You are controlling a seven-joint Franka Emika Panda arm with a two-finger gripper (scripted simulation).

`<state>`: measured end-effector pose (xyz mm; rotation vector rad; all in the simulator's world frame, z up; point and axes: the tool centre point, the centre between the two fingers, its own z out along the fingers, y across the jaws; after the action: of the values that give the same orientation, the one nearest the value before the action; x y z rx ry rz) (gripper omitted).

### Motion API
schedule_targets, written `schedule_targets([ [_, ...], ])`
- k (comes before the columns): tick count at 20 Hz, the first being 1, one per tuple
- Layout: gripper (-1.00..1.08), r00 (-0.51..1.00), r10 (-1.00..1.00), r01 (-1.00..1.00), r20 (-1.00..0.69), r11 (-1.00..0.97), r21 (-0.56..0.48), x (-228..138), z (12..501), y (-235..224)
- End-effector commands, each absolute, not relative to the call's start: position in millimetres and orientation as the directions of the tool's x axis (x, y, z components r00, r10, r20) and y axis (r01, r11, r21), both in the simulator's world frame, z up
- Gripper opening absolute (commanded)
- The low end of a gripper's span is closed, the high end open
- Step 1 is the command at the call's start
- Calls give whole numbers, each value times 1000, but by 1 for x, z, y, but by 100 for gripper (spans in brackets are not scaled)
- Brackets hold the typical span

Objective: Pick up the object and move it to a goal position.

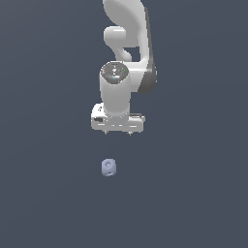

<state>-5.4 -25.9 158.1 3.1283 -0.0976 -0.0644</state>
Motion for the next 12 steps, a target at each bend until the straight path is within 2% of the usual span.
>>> schedule_targets([
  [1, 100, 997, -63, -62, -41, -998, 12, -5, 158, -26],
  [12, 100, 999, -24, -24, -28, -1000, -7, -1, 171, -6],
])
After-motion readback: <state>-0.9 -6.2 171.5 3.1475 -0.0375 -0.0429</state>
